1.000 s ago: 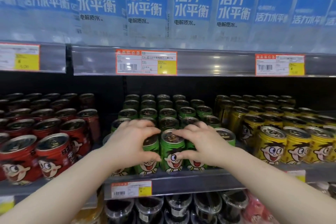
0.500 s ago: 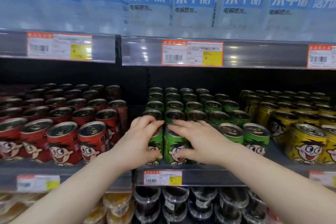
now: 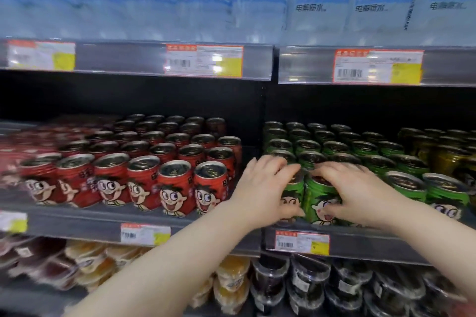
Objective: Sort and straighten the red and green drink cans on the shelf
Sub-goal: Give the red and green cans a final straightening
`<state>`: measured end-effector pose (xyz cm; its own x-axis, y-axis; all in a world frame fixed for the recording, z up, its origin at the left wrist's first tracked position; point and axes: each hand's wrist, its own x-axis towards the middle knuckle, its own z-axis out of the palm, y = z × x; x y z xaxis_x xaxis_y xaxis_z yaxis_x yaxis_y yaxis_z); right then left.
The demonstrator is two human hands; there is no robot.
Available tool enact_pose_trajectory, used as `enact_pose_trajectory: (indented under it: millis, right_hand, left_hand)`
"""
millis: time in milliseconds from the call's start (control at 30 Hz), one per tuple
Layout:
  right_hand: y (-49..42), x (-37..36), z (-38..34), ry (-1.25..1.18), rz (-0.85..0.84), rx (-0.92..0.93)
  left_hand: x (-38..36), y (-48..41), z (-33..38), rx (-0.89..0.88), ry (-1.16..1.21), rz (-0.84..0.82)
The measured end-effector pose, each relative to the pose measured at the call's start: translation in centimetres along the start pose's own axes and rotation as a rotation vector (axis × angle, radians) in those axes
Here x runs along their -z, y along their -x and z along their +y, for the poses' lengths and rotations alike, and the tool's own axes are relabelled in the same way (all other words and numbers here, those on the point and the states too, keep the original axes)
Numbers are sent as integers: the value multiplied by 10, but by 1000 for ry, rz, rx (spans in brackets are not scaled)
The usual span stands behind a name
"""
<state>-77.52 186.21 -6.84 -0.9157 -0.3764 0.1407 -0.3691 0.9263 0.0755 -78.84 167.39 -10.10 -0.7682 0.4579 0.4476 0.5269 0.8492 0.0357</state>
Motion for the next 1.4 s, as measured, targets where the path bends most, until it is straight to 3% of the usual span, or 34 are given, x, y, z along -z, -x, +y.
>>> enact_pose_trajectory:
  millis: [167, 300, 467, 633, 800, 1200, 1300, 1400]
  right_hand:
    - [9, -1, -24, 26, -18, -83]
    - [5, 7, -53, 33, 40, 11]
    - [-17, 11, -111, 76, 42, 201]
    - [-39, 12, -157, 33, 27, 230]
    - [-50, 14, -185, -8, -53, 249]
    - [-59, 19, -218, -139, -101, 29]
    - [-71, 27, -235, -12, -65, -47]
    - [-87, 21, -261, -70, 38, -35]
  left_hand:
    - [29, 35, -45, 147, -78, 12]
    - [53, 67, -93, 313, -175, -13]
    - [74, 93, -132, 502, -246, -173]
    - [91, 111, -160, 625, -303, -336]
    - [112, 130, -184, 599, -196, -404]
    - [116, 146, -206, 417, -175, -252]
    - [119, 149, -216, 362, -156, -250]
    - [117, 151, -226, 300, -143, -218]
